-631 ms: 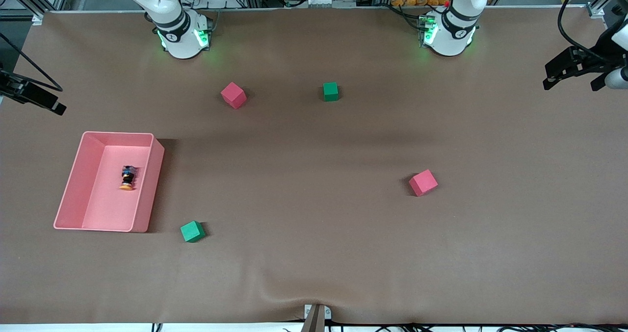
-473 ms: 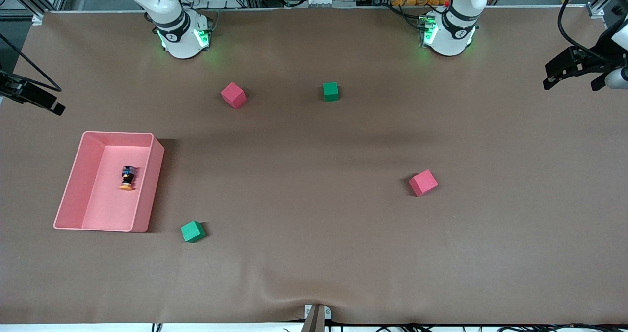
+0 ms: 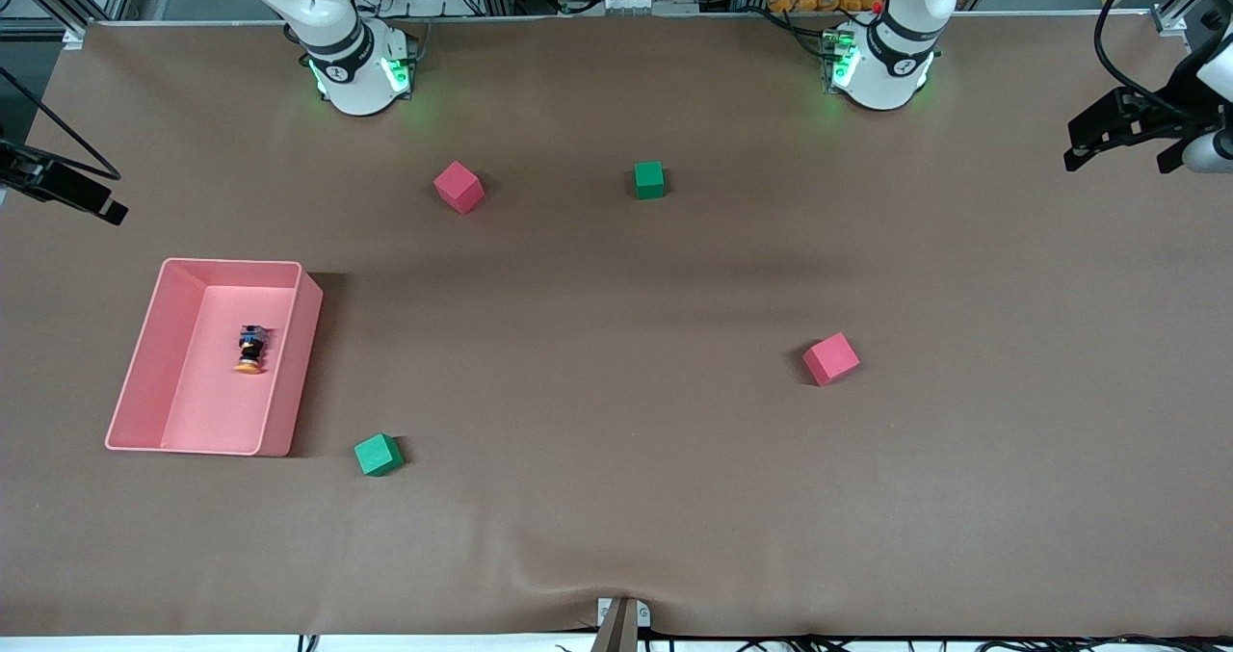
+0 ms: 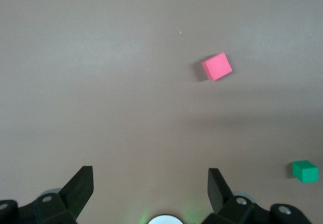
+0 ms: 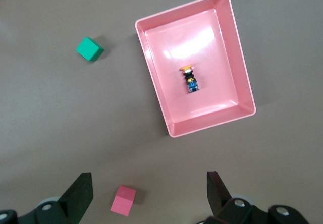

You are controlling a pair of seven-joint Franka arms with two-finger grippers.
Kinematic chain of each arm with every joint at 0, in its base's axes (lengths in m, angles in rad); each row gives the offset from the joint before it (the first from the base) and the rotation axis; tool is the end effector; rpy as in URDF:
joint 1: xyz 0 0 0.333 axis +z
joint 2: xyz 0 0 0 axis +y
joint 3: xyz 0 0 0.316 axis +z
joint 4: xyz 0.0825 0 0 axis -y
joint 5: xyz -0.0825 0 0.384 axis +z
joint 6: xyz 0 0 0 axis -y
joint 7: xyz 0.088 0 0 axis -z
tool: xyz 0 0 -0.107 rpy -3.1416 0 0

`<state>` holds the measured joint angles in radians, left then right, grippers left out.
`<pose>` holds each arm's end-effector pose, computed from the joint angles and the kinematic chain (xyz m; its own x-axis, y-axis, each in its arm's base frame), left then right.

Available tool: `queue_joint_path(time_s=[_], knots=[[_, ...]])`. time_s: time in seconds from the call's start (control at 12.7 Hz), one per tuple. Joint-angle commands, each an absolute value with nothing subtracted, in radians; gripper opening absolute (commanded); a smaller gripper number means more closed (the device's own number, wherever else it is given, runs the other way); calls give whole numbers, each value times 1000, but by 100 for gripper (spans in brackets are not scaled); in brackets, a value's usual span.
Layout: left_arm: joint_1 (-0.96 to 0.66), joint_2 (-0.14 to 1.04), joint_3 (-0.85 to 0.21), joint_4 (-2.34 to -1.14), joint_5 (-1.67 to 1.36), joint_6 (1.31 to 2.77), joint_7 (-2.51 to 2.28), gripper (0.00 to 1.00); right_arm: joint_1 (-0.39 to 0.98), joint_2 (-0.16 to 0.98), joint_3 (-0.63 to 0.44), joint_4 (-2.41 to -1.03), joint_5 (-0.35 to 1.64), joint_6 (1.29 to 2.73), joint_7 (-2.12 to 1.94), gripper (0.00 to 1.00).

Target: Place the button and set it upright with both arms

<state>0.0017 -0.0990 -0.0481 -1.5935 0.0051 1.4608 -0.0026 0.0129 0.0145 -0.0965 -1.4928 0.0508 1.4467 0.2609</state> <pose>0.5113 -0.0246 0.6572 0.9985 -0.0428 -0.0338 -0.0432 -0.9990 -0.0099 0.5450 -0.0393 0.6425 0.9408 -0.3314 -0.0710 -0.3342 -0.9420 -0.0320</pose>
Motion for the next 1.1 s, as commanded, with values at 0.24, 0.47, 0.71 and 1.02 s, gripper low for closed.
queue_joint_path(time_s=[0.24, 0.47, 0.71, 1.02], knots=[[9, -110, -49, -1591, 0, 1422, 3, 100, 3, 183, -148, -1494, 40, 1454, 33, 100], [9, -110, -51, -1595, 0, 1424, 2, 100, -5, 300, -195, -1540, 57, 1592, -150, 100], [9, -109, -51, -1594, -3, 1442, 3, 100, -6, 363, -202, -1687, 60, 1811, -187, 100], [9, -97, -49, -1592, -3, 1488, 3, 100, -23, 448, -206, -1801, 86, 2029, -291, 100]])
